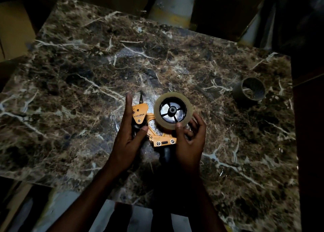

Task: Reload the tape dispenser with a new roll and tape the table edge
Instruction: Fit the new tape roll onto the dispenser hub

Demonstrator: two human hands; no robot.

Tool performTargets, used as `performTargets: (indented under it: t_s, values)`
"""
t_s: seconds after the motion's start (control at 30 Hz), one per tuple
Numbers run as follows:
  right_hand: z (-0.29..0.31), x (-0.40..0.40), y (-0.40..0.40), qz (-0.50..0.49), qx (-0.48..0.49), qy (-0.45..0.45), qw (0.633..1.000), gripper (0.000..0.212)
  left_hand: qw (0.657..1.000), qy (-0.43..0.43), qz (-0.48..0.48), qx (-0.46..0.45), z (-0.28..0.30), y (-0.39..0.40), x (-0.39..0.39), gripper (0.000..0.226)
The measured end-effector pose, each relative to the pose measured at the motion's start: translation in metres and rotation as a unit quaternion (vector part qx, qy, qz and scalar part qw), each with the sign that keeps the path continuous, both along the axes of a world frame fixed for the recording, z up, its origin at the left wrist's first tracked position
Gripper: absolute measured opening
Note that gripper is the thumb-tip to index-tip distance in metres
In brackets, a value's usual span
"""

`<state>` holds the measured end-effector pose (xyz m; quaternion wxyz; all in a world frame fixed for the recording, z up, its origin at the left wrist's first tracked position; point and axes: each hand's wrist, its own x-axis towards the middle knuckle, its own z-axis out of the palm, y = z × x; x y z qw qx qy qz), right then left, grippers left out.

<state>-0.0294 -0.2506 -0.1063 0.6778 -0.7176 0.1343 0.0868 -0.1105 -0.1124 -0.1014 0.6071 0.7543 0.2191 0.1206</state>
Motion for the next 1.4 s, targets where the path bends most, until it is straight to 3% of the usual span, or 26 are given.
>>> performTargets:
  t_s: [0.47, 0.6, 0.8, 0.93, 1.27, 1.4]
  values:
    - [0.002, -0.003, 0.001, 0.006, -0.009, -0.021, 1.000, 0.051, 0.996, 0.046, -0.012, 0.082, -0.010, 0.006, -0.002, 0.080]
    - [0.002, -0.004, 0.002, 0.014, -0.066, -0.038, 0.997, 0.052, 0.984, 0.101, -0.022, 0.144, 0.000, 0.006, -0.004, 0.084]
    - [0.004, -0.005, -0.004, 0.082, -0.308, -0.095, 0.943, 0.074, 0.960, 0.178, -0.036, 0.214, 0.005, 0.013, -0.009, 0.092]
    - [0.003, -0.005, -0.005, 0.118, -0.320, -0.066, 0.938, 0.077, 0.953, 0.173, -0.062, 0.241, 0.005, 0.009, -0.017, 0.102]
    - [0.009, -0.011, -0.015, 0.183, -0.354, -0.094, 0.912, 0.086, 0.932, 0.142, -0.079, 0.324, -0.013, 0.020, -0.038, 0.087]
    - [0.008, -0.029, -0.028, 0.232, -0.346, -0.082, 0.905, 0.107, 0.931, 0.146, -0.075, 0.327, -0.013, 0.021, -0.041, 0.089]
